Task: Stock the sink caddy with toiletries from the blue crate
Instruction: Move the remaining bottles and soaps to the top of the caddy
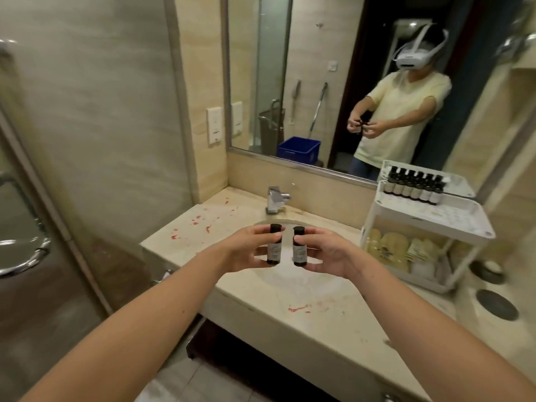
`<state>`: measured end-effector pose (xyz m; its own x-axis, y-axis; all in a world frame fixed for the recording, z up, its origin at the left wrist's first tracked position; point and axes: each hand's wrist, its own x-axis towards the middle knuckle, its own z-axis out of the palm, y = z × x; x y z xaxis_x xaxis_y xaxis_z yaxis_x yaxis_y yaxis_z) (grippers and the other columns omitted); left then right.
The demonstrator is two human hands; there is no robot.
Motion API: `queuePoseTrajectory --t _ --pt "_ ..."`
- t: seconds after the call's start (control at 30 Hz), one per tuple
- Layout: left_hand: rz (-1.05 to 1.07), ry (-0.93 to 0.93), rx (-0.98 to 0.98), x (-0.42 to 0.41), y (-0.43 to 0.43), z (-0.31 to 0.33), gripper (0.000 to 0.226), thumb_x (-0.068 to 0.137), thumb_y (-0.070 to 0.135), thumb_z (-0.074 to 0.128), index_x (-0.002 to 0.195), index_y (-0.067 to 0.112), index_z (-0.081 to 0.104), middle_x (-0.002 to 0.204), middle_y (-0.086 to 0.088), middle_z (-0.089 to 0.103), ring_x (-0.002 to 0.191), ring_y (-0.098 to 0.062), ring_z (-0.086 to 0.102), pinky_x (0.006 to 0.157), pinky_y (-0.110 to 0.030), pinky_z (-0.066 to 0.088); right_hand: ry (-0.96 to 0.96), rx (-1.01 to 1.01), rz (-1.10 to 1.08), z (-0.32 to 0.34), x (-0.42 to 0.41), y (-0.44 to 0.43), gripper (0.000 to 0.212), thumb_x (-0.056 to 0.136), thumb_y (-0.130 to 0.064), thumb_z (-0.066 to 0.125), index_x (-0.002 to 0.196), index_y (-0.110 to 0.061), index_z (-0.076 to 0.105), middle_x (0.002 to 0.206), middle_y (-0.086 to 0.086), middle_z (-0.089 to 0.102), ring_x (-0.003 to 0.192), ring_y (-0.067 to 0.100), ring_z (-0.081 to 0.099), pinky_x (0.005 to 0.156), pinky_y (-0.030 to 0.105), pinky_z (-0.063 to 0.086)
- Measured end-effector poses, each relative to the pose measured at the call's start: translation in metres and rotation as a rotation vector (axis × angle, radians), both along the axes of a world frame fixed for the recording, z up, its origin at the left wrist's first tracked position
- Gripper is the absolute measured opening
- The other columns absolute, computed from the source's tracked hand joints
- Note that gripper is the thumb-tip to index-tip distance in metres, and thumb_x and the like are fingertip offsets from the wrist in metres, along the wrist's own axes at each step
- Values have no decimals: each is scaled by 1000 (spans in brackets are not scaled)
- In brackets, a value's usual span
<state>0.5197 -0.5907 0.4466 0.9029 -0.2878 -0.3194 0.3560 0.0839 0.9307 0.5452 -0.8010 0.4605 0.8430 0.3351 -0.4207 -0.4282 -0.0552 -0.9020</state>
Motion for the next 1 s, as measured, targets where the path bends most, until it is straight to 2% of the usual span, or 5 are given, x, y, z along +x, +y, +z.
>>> queuePoseTrajectory --t 0.17,0.43,0.63,0.8,1.0 --pt "-182 -43 -4 49 -26 15 33 82 26 76 115 27 71 119 -4 70 115 -24 63 91 -43 55 -20 25 -122 13 20 -35 32 79 -7 77 110 -17 72 111 7 72 109 25 64 82 45 58" --pt "-423 -98 -13 122 -62 48 42 75 28 82 115 26 72 120 -6 68 114 -27 64 86 -43 56 -68 88 -346 44 40 -70 52 70 -7 83 120 -13 66 117 12 69 110 29 63 73 44 58" --pt "-600 -143 -60 159 -100 73 32 83 22 74 114 24 72 112 -6 72 101 -21 70 81 -38 57 -132 85 -482 64 34 -95 57 64 -9 84 118 -11 66 117 12 70 111 29 64 70 42 58" --pt "-733 -156 -99 174 -142 88 38 88 19 69 125 18 65 127 -11 65 112 -25 64 89 -42 56 -165 72 -593 77 27 -125 59 60 -11 84 117 -15 67 111 9 73 104 26 67 71 43 59" --pt "-832 -185 -77 200 -193 101 32 85 23 71 118 23 70 124 -7 67 108 -21 67 88 -42 55 -188 51 -653 88 39 -171 58 65 -10 82 120 -13 65 118 11 70 110 29 65 74 45 59"
